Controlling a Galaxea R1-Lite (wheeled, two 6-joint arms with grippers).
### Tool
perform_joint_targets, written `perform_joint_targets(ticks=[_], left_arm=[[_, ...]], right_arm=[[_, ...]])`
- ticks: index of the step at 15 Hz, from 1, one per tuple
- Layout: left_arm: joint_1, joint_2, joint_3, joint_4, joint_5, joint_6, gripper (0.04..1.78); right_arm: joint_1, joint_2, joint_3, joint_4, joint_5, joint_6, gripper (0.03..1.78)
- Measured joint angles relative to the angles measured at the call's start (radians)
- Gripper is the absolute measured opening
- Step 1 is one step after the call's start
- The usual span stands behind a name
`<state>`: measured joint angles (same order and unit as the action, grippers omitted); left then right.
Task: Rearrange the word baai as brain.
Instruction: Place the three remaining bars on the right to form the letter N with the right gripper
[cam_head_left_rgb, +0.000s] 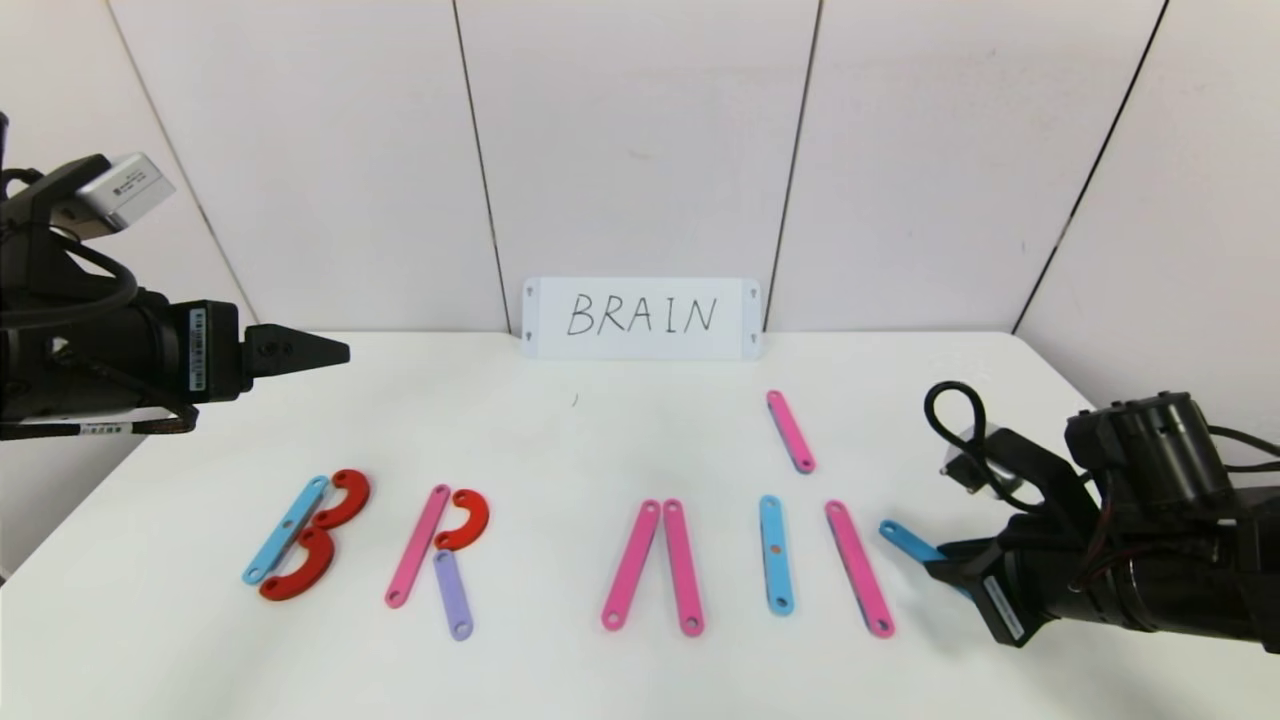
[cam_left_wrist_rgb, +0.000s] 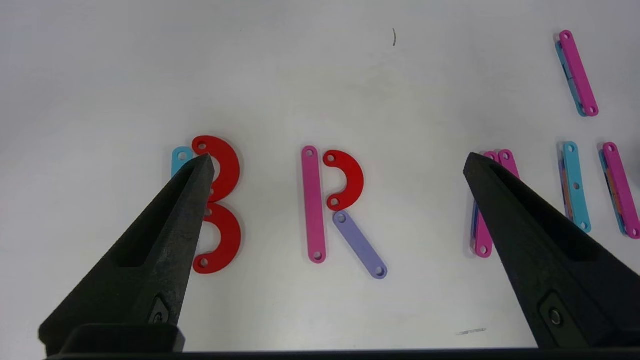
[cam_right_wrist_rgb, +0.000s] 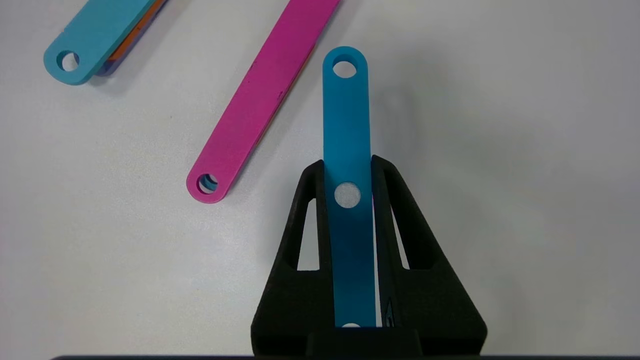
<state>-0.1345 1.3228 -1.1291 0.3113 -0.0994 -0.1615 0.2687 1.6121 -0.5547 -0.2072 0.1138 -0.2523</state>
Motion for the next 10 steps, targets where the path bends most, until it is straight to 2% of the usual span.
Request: perform_joint_targets(ticks=[3, 7, 10], left_arm=[[0.001, 0.001, 0.0, 0.0, 0.002, 0.0, 1.74], [0.001, 0.008, 0.0, -0.001, 0.001, 0.0, 1.74], [0.001, 0.009, 0.0, -0.002, 0.002, 0.0, 1.74]], right_arm=[[0.0, 0.037, -0.005, -0.033, 0.001, 0.0, 0.27], [0.0, 0.096, 0.002, -0.15, -0.004, 0.001, 0.27], [-0.001, 0.117, 0.004, -0.15, -0.004, -0.003, 0.27]])
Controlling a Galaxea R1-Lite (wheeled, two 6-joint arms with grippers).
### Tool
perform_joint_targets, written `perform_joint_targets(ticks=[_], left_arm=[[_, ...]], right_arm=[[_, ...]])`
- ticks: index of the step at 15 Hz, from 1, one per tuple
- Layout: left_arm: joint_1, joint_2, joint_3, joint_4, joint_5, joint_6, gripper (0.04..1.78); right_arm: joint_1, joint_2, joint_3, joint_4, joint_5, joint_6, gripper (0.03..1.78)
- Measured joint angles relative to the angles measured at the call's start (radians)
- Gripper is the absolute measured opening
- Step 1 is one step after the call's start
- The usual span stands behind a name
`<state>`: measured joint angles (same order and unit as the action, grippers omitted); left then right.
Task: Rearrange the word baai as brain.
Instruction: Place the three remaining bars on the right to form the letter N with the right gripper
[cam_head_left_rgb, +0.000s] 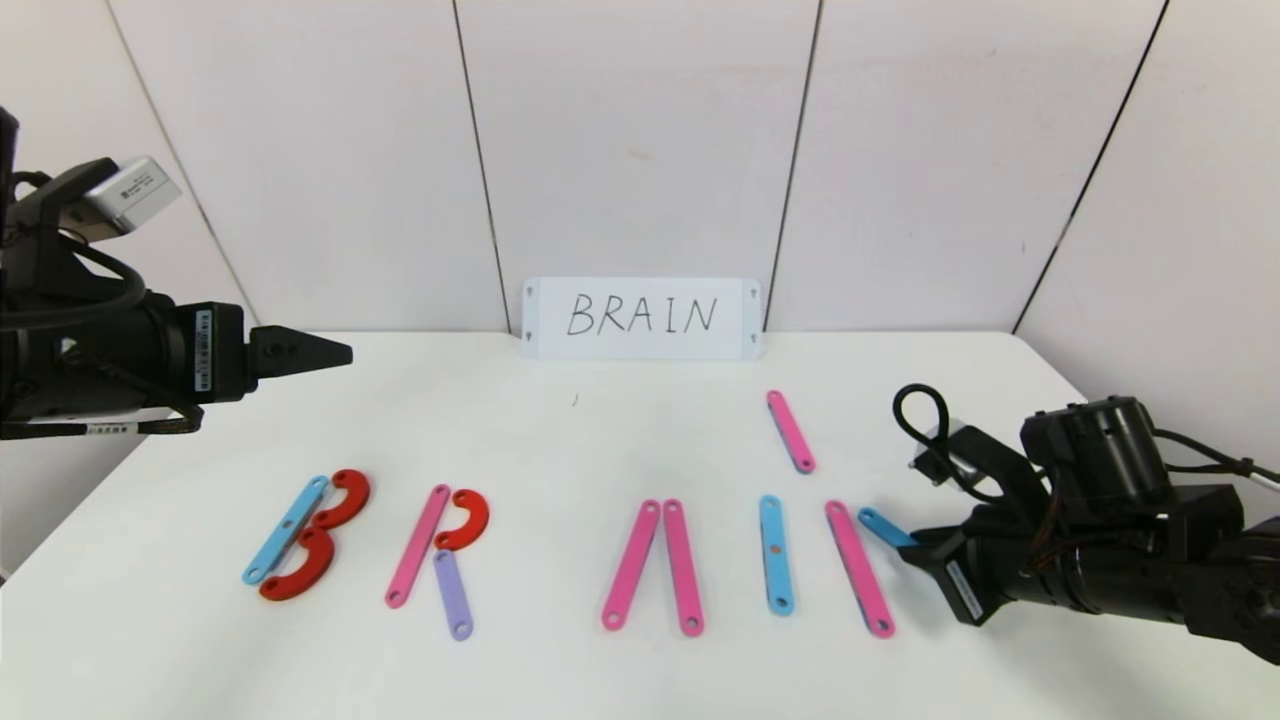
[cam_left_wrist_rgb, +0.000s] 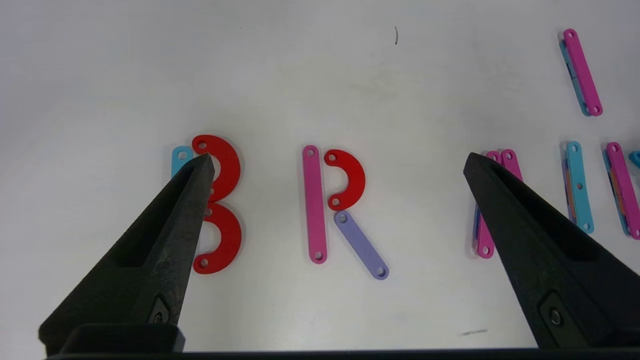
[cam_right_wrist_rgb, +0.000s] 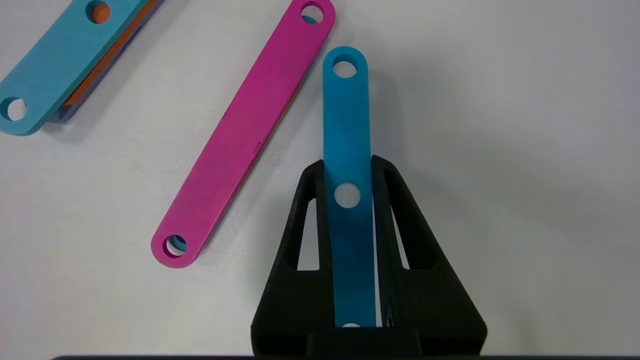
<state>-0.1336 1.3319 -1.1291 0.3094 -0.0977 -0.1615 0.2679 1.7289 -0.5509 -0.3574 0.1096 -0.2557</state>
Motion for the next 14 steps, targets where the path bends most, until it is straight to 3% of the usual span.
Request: perform_joint_targets(ticks=[14], left_arm=[[0.0, 0.0, 0.0, 0.0, 0.0, 0.0, 1.74]], right_arm=[[-0.003, 0.044, -0.028, -0.009, 0.008, 0.002, 0.27]])
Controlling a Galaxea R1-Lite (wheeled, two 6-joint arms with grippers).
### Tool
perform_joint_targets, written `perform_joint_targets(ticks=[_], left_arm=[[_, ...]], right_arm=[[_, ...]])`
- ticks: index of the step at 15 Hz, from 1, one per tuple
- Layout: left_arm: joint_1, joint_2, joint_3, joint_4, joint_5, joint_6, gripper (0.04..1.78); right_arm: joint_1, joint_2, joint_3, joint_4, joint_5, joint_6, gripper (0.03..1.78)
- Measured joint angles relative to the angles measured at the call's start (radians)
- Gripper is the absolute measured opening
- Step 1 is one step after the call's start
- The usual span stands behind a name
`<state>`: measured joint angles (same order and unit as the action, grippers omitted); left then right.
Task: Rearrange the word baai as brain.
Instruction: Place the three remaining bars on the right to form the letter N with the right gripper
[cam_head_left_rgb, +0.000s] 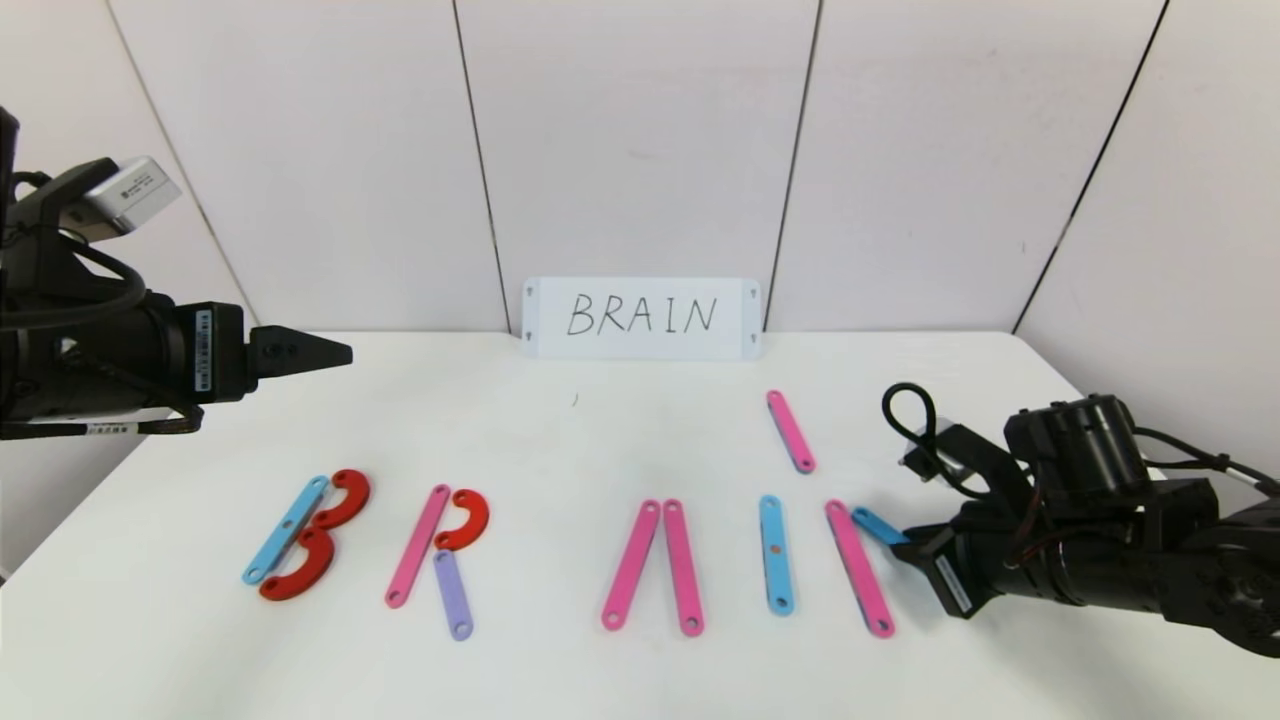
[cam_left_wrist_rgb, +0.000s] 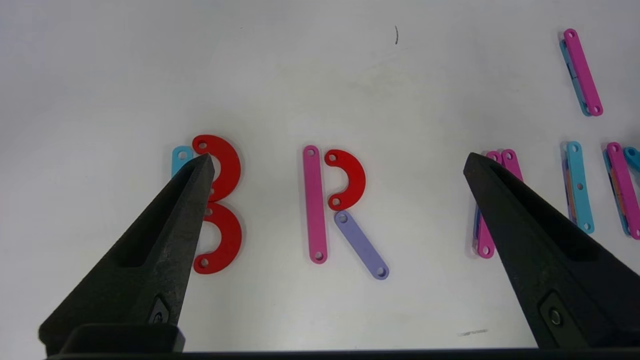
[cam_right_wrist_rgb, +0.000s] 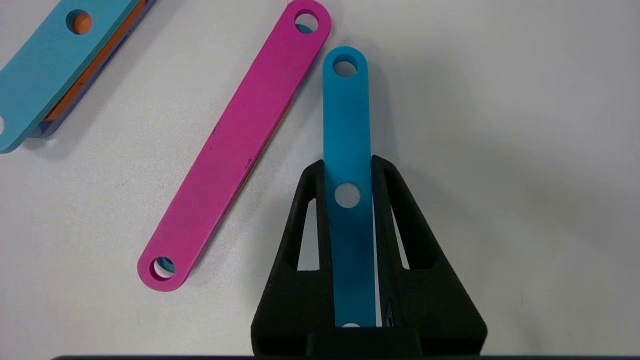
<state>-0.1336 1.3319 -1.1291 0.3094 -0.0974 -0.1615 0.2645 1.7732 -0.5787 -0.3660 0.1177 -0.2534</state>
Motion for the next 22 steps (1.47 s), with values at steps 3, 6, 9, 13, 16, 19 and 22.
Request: perform_joint_targets(ticks=[3, 6, 9, 13, 16, 19, 22], left_arm=[[0.0, 0.0, -0.001, 0.0, 0.0, 0.0, 1.74], [0.0, 0.0, -0.001, 0.0, 0.0, 0.0, 1.74], [0.0, -0.001, -0.001, 0.0, 0.0, 0.0, 1.74], [0.0, -0.002, -0.001, 0.0, 0.0, 0.0, 1.74], [0.0, -0.003, -0.001, 0.0, 0.0, 0.0, 1.74], [0.0, -0.005, -0.001, 0.0, 0.0, 0.0, 1.74], [0.0, -0.006, -0.001, 0.0, 0.0, 0.0, 1.74]], right_arm=[[0.006, 0.011, -0.007, -0.003, -0.002, -0.005, 0.28], [0.007, 0.015, -0.01, -0.013, -0.01, -0.004, 0.44], [0.004, 0.014, -0.008, -0.013, -0.013, -0.005, 0.86], [-0.004, 0.004, -0.021, -0.019, -0.027, -0.004, 1.49], [-0.026, -0.027, -0.073, -0.023, -0.036, -0.001, 1.71], [-0.027, -0.042, -0.149, -0.012, -0.04, 0.002, 1.73], [0.003, 0.012, -0.239, -0.021, -0.065, 0.029, 1.73]])
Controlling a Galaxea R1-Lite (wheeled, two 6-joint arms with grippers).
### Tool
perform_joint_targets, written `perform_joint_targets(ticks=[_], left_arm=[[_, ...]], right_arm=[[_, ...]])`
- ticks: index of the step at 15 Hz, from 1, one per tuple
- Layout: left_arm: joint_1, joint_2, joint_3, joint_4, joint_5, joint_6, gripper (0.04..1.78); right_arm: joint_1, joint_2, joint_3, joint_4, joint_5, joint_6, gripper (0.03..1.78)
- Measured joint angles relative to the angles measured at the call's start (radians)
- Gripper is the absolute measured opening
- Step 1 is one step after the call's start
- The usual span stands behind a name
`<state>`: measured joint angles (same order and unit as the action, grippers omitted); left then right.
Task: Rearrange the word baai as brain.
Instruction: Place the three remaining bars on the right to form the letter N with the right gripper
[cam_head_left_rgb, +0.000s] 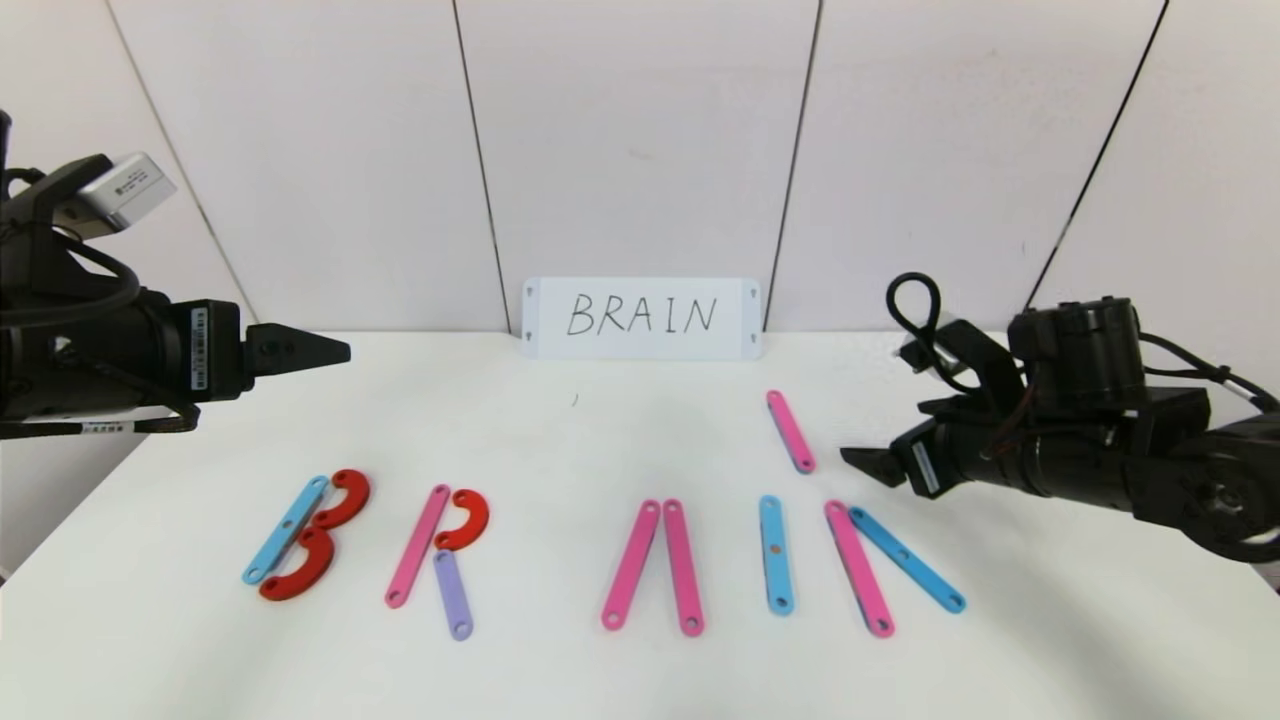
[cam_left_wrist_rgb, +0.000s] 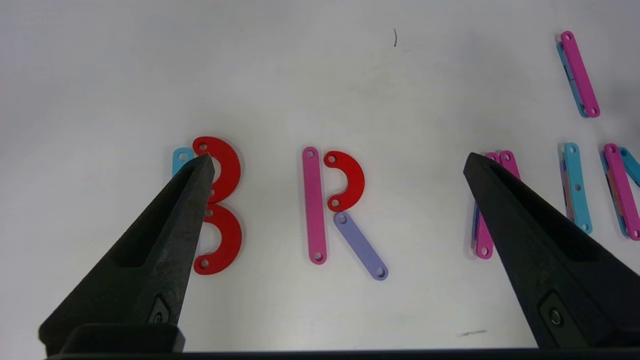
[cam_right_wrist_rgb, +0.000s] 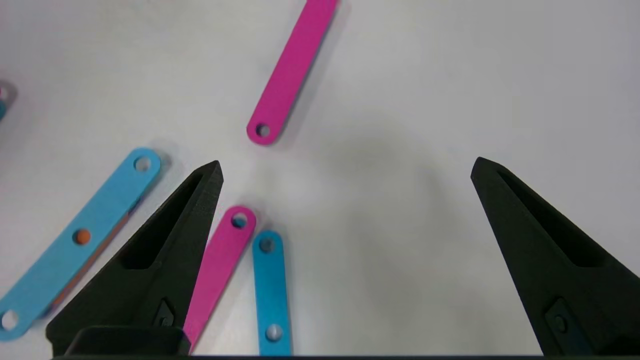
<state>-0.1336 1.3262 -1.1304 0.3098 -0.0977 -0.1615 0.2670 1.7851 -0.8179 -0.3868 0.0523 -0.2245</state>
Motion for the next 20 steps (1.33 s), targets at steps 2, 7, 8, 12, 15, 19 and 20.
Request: perform_joint_targets(ticks=[2, 7, 8, 12, 15, 19, 20], left_arm=[[0.0, 0.0, 0.0, 0.0, 0.0, 0.0, 1.74], [0.0, 0.001, 0.0, 0.0, 0.0, 0.0, 1.74], [0.001, 0.001, 0.0, 0.0, 0.0, 0.0, 1.74], [0.001, 0.004, 0.0, 0.0, 0.0, 0.0, 1.74], [0.002, 0.006, 0.0, 0.0, 0.0, 0.0, 1.74], [0.001, 0.007, 0.0, 0.0, 0.0, 0.0, 1.74], [0.001, 0.007, 0.0, 0.0, 0.0, 0.0, 1.74]], right_arm=[[0.037, 0.055, -0.086, -0.002, -0.059, 0.09, 1.73], [0.093, 0.184, -0.226, -0.002, -0.194, 0.276, 1.73], [0.091, 0.206, -0.25, 0.0, -0.203, 0.283, 1.73], [0.084, 0.302, -0.347, 0.002, -0.252, 0.312, 1.73], [0.089, 0.372, -0.398, 0.009, -0.281, 0.339, 1.73], [0.112, 0.423, -0.424, 0.014, -0.3, 0.345, 1.73], [0.118, 0.429, -0.424, 0.015, -0.3, 0.346, 1.73]])
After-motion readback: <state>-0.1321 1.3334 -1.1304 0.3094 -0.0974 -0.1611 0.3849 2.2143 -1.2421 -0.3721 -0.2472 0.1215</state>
